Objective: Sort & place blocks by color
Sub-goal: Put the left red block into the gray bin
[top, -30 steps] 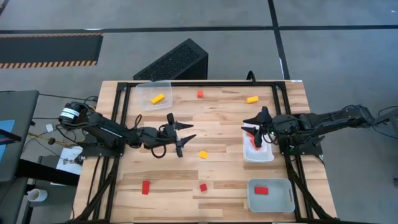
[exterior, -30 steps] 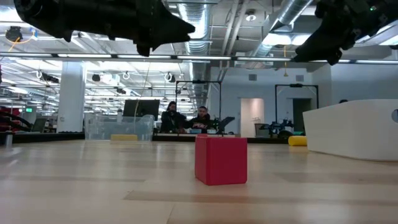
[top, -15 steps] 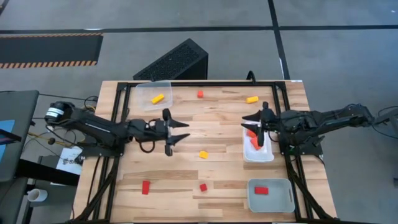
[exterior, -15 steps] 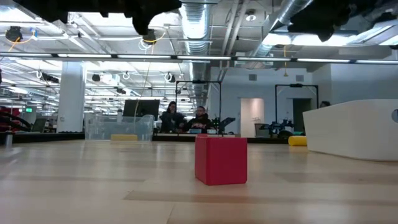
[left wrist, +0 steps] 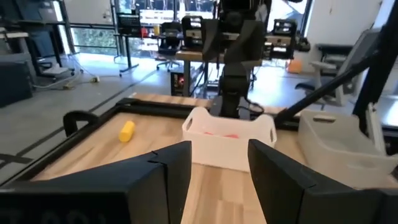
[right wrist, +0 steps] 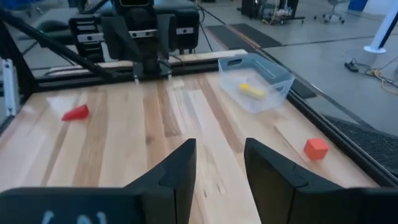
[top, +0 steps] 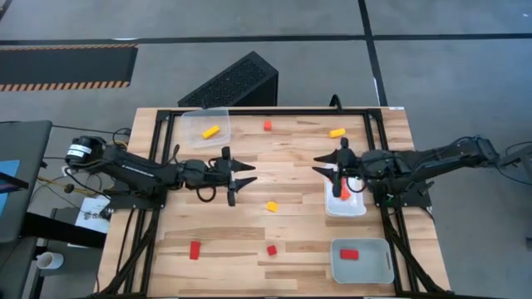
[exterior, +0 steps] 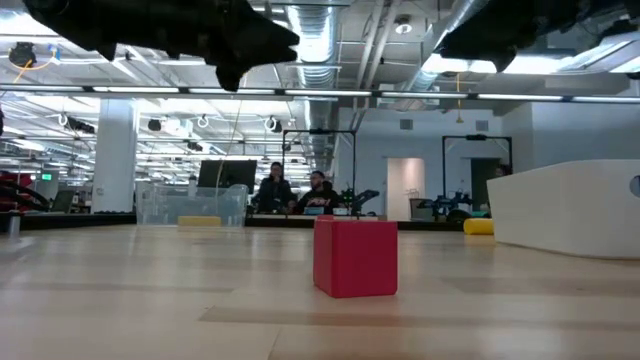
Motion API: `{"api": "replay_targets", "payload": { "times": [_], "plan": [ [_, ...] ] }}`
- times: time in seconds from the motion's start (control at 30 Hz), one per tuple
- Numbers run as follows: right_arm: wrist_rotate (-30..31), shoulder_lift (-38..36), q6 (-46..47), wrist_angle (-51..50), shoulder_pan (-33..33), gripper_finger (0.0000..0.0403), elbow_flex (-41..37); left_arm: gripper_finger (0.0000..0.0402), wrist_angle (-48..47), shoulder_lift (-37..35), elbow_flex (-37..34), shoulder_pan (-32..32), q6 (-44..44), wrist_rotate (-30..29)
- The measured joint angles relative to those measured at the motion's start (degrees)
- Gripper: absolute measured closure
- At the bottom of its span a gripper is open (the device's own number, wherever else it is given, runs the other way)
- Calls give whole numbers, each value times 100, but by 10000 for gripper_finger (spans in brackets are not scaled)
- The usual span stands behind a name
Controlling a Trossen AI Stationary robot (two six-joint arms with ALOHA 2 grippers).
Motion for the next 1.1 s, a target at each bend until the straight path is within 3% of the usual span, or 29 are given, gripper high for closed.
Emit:
{"api": "replay_targets", "payload": {
  "times": [0.33,0.63,0.77,0.93,1.1],
  "plan": [
    [-4,715,-176,353,-2,255,0,256,-323,286,-3,329,-464,44],
    [1,861,-272,485,-118,261,-2,256,-891,283,-1,466,-953,68],
    [5,873,-272,468,-111,264,-2,256,-1983,-23,73,418,-987,544],
    [3,873,-272,459,-107,266,-2,256,-3844,-533,422,219,-1523,684],
    [3,873,-262,459,-112,266,-2,256,-6401,-920,956,-50,-2496,611]
  ]
}}
